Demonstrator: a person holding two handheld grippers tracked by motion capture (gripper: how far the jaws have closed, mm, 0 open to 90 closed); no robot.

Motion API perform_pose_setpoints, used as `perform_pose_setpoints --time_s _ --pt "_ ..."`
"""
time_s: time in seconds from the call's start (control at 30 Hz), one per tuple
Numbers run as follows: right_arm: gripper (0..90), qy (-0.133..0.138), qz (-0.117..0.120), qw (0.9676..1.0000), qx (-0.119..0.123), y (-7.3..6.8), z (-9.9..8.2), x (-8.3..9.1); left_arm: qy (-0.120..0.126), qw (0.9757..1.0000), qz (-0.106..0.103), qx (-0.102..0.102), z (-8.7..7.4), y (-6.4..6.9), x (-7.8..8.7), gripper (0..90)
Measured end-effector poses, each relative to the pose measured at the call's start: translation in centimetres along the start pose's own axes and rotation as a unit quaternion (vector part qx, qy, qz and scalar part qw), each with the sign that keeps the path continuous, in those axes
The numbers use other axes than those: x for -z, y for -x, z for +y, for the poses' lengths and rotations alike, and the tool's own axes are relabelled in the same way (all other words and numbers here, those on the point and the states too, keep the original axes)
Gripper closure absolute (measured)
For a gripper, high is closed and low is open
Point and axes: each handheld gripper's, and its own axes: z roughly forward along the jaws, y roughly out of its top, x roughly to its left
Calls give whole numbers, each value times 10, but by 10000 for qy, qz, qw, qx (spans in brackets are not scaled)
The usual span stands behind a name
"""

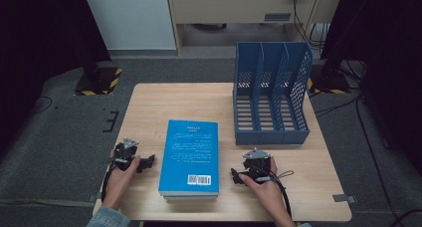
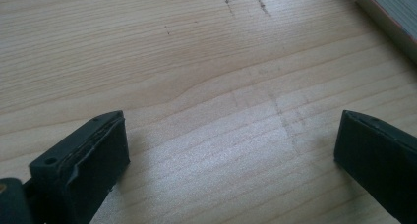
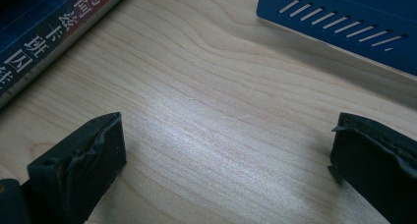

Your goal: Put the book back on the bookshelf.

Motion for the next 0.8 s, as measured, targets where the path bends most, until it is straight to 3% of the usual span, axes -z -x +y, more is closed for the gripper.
perform_pose_setpoints --time_s 0.17,0.2,0.33,0.6,0.73,0.8 --pt "4 -13 -37 10000 -22 -2 2 -2 7 9998 -137 114 0 0 2 0" --pt "3 -1 -41 10000 -15 -2 2 -2 79 9996 -274 53 1 1 6 26" --pt "5 -11 -15 10000 -16 -3 3 -2 123 9994 -317 -17 4 7 12 17" --pt "43 56 54 10000 27 -2 2 -1 670 9955 -665 -67 15 14 25 23" --pt "43 43 40 10000 46 -2 2 -1 652 9945 -780 -268 17 17 36 28" --pt "45 43 34 10000 58 -2 1 0 571 9943 -867 -239 17 16 42 43"
